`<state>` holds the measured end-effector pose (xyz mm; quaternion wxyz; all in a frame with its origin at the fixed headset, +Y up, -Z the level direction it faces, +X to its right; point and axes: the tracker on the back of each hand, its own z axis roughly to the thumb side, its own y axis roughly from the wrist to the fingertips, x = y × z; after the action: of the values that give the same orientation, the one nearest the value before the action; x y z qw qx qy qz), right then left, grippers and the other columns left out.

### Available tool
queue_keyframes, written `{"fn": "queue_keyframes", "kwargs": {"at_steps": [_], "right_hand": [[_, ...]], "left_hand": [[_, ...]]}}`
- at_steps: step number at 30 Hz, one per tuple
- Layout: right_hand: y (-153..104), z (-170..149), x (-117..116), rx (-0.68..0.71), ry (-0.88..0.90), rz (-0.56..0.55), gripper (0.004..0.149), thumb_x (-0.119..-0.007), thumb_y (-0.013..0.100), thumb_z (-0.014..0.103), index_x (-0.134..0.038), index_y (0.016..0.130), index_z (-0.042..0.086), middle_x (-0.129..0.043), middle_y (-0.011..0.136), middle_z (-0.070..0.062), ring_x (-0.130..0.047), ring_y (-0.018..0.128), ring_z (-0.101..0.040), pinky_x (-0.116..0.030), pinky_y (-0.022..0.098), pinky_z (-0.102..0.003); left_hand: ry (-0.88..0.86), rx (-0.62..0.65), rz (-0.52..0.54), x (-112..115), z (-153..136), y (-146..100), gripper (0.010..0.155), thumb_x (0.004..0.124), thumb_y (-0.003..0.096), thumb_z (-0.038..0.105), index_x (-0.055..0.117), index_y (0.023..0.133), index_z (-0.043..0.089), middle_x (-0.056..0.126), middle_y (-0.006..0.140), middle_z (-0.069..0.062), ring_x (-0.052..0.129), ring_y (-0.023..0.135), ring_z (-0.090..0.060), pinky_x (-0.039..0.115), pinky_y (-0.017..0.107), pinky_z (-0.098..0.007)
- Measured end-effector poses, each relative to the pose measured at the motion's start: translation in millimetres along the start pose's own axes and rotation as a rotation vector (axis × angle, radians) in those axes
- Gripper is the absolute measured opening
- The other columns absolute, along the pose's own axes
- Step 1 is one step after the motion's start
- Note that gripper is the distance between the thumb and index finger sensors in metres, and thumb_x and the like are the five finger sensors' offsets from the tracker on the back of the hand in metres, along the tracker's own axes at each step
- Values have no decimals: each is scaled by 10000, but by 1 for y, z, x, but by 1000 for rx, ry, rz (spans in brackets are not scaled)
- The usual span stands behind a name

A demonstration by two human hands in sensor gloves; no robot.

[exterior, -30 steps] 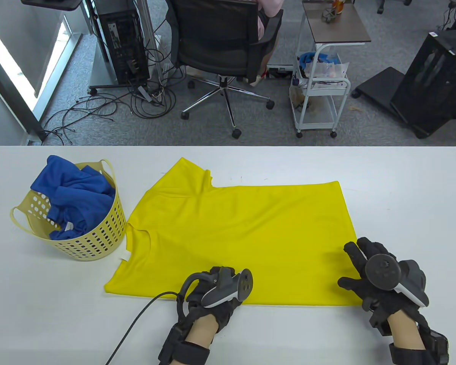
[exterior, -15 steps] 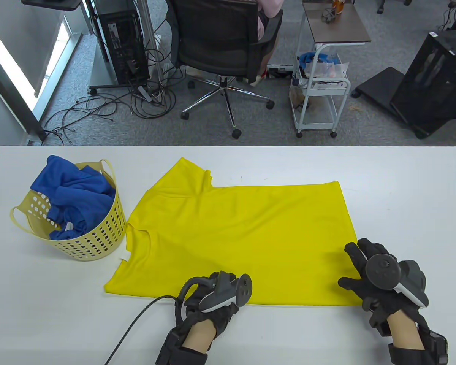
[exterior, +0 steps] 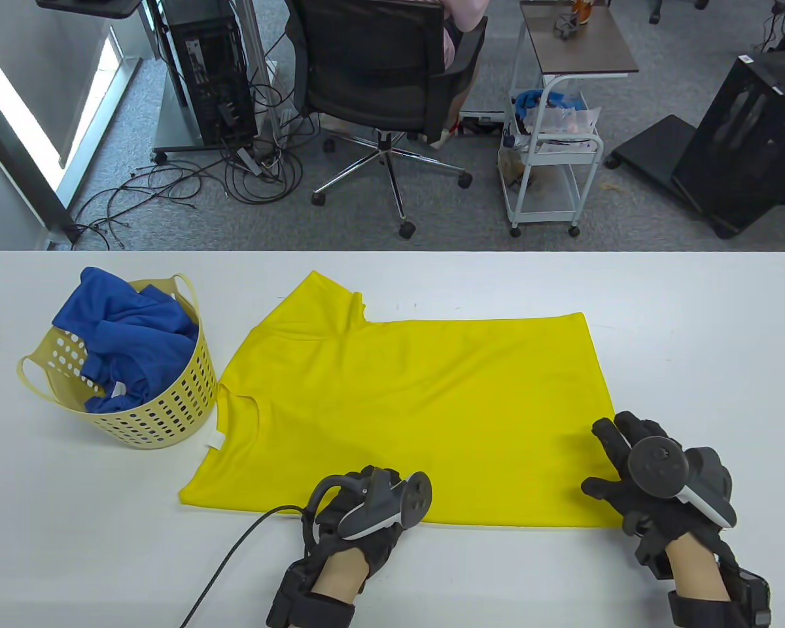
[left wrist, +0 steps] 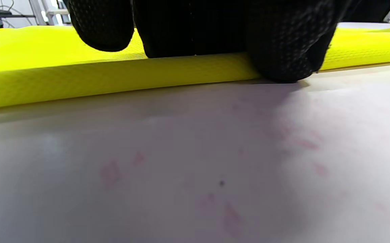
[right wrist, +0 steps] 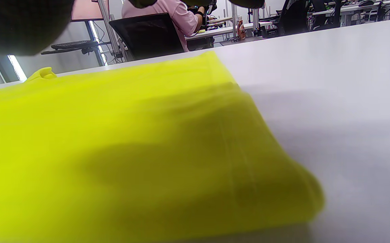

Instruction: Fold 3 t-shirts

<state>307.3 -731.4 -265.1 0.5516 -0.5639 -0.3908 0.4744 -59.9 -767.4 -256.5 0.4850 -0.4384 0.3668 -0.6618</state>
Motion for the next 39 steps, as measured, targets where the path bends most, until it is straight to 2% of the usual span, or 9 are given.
{"fn": "queue_keyframes", "kwargs": {"at_steps": [5, 13, 17, 22, 26, 30, 35, 39], "right_hand": [[0, 0, 0, 2, 0, 2, 834, -831, 344, 528, -423, 1033, 294, -324, 1145, -126, -357, 1037, -524, -349, 718, -722], [1, 2, 2, 24, 13, -3, 844, -827, 350, 530, -401, 1036, 284, -417, 1130, -115, -449, 1020, -511, -386, 713, -717], [3, 13, 20, 57, 49, -42, 819, -818, 367, 525, -429, 1036, 255, -543, 1085, -109, -604, 957, -470, -500, 685, -668], [9, 53, 30, 135, 60, 26, 820, -802, 380, 531, -421, 1041, 231, -611, 1042, -108, -671, 915, -442, -532, 672, -650], [18, 95, 24, 216, 56, 93, 804, -785, 387, 537, -444, 1040, 215, -612, 1046, -118, -651, 928, -460, -522, 675, -659], [29, 118, 13, 247, 94, 122, 797, -770, 391, 538, -441, 1039, 211, -563, 1069, -130, -599, 954, -479, -502, 683, -667], [42, 124, 1, 230, 205, 108, 821, -759, 396, 540, -378, 1045, 212, -484, 1100, -122, -537, 980, -499, -481, 690, -673], [45, 122, -4, 221, 304, 63, 743, -738, 416, 510, -446, 1032, 214, -555, 1077, -108, -589, 958, -500, -514, 675, -667]], "left_hand": [[-36, 21, 57, -2, -6, 1, 397, 844, 376, 461, 850, 744, 311, 839, 744, 30, 836, 711, -198, 770, 591, -437], [-66, -10, 183, -17, -10, -6, 400, 843, 382, 456, 855, 748, 296, 843, 748, 18, 842, 709, -208, 772, 594, -442], [-92, -57, 276, -38, -12, -8, 401, 844, 385, 455, 856, 751, 292, 841, 756, 13, 836, 718, -216, 766, 600, -448], [-16, -57, 322, -70, -14, 3, 400, 846, 383, 454, 858, 752, 300, 841, 767, 19, 835, 730, -214, 765, 600, -449], [12, -56, 362, -107, -9, 12, 400, 846, 385, 454, 858, 753, 296, 839, 773, 16, 831, 736, -217, 763, 601, -451], [18, -57, 402, -139, 1, 19, 402, 843, 389, 460, 857, 755, 294, 839, 774, 14, 831, 737, -220, 761, 600, -453], [36, -44, 442, -168, 14, 25, 402, 844, 388, 473, 859, 751, 300, 841, 775, 21, 833, 739, -216, 765, 598, -451], [-50, -63, 470, -186, 16, 30, 405, 842, 390, 486, 862, 748, 298, 843, 772, 18, 834, 737, -218, 764, 598, -452]]}}
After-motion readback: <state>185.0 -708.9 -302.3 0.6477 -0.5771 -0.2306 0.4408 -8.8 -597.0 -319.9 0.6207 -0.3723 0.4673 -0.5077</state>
